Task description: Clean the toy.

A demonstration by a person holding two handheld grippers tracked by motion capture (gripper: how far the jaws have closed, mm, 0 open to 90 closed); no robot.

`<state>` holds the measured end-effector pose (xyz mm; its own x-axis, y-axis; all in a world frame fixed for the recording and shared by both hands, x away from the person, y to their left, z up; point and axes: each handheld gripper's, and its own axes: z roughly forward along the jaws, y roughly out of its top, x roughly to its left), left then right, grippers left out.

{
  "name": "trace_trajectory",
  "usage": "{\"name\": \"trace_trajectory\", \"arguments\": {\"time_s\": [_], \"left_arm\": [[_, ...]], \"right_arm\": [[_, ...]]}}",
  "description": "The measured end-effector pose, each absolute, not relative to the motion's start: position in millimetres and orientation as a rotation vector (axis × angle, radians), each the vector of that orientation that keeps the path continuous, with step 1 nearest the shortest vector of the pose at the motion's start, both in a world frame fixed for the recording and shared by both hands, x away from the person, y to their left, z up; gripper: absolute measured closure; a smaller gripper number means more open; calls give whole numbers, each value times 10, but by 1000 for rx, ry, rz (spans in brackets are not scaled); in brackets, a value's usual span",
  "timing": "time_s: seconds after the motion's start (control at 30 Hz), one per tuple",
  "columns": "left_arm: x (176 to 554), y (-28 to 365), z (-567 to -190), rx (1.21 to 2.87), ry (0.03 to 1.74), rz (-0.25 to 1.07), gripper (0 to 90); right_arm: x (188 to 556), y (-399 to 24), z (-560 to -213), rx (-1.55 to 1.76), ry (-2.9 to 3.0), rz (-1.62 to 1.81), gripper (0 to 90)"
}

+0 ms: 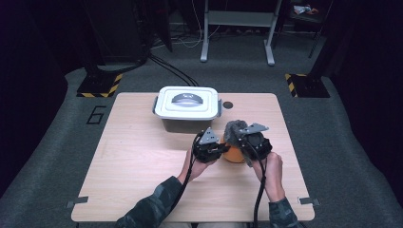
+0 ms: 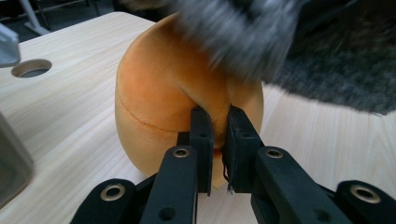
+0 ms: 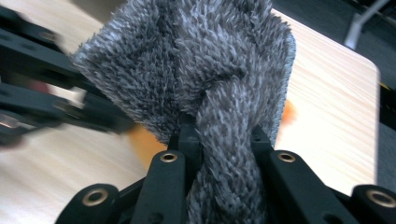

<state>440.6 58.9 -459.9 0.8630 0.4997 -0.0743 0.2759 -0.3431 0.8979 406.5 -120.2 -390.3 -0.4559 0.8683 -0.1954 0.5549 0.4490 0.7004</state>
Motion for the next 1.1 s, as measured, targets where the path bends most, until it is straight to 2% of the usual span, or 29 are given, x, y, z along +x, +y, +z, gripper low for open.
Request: {"name": "trace_trajectory", "arguments": {"time_s": [0.1, 0.33, 0.67, 1.1], "left_arm": [[4403, 597, -4611, 1956, 569, 266, 830], [4394, 619, -4637, 1954, 573, 264, 831], [4407, 650, -4648, 1947, 589, 254, 831], [4431, 697, -4657, 1943, 613, 266, 834]], "right_arm": [[4119, -1093, -3967, 1169, 2185, 707, 750], [4154, -1145, -3998, 1189, 2174, 707, 752], [4223, -1422, -4029, 1274, 2079, 684, 752], [4016, -1573, -4029, 1287, 2024, 771, 749]]}}
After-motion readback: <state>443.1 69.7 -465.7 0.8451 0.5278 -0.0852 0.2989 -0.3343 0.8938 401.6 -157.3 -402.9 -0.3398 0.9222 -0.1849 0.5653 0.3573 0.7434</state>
